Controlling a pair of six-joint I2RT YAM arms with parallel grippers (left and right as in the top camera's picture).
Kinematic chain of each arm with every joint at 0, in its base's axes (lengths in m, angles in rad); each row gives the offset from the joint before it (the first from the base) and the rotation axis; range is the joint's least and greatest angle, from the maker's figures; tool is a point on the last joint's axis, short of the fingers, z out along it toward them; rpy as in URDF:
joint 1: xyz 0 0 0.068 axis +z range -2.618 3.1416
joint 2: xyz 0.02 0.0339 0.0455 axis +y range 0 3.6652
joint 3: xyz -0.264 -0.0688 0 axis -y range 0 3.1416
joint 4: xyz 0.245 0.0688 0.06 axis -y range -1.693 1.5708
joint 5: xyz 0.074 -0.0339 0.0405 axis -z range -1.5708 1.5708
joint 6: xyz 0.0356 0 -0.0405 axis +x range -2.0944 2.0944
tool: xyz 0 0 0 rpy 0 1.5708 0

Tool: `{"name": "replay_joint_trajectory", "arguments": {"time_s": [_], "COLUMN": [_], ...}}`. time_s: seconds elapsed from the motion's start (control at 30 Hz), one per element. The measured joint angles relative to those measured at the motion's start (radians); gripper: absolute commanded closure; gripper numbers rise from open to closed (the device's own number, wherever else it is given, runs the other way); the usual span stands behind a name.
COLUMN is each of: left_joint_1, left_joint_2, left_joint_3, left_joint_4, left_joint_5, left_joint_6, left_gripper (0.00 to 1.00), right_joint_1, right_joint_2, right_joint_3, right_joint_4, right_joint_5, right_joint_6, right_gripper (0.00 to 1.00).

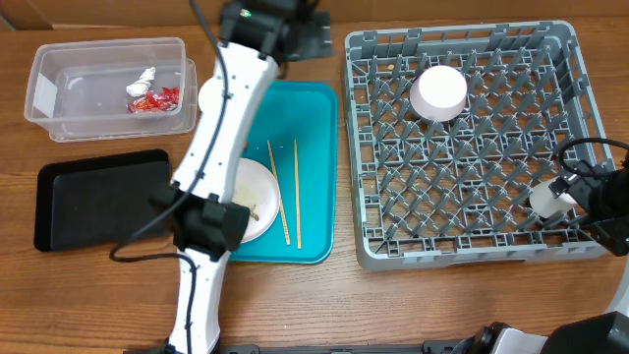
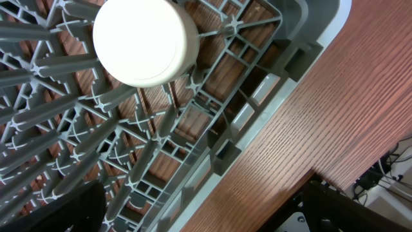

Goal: Sort waste into correct bins and load items into the dishwasher
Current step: 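Grasp the second white bowl on the teal tray with the left gripper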

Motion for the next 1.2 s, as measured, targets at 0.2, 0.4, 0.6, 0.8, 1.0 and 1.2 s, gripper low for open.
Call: {"name": "replay_joint_trajectory", "arguments": {"time_s": [0.2, 0.4, 0.6, 0.8, 1.0, 1.2], "left_joint_1": [0.112, 0.159, 0.157, 0.153, 0.154, 0.153], "left_joint_2": [0.09, 0.172, 0.23, 0.278, 0.317, 0.32], "left_joint_3": [-0.003, -0.007, -0.008, -0.009, -0.012, -0.012], "left_joint_4": [-0.032, -0.041, -0.071, -0.108, -0.126, -0.121], "left_joint_5": [-0.055, -0.011, 0.024, 0.031, 0.035, 0.042], "left_joint_6": [0.007, 0.014, 0.033, 0.039, 0.041, 0.047], "left_gripper": [0.05, 0.12, 0.26, 0.38, 0.66, 0.85], "right_joint_1": [0.0, 0.0, 0.0, 0.0, 0.0, 0.0], "right_joint_2": [0.0, 0.0, 0.0, 0.0, 0.0, 0.0], "right_joint_3": [0.0, 0.0, 0.0, 0.0, 0.0, 0.0], "right_joint_4": [-0.001, 0.0, 0.0, 0.0, 0.0, 0.001], "right_joint_5": [-0.003, -0.003, -0.003, -0.003, -0.003, -0.003], "right_joint_6": [0.0, 0.0, 0.0, 0.0, 0.0, 0.0], "right_gripper": [0.0, 0.0, 0.0, 0.0, 0.0, 0.0]}}
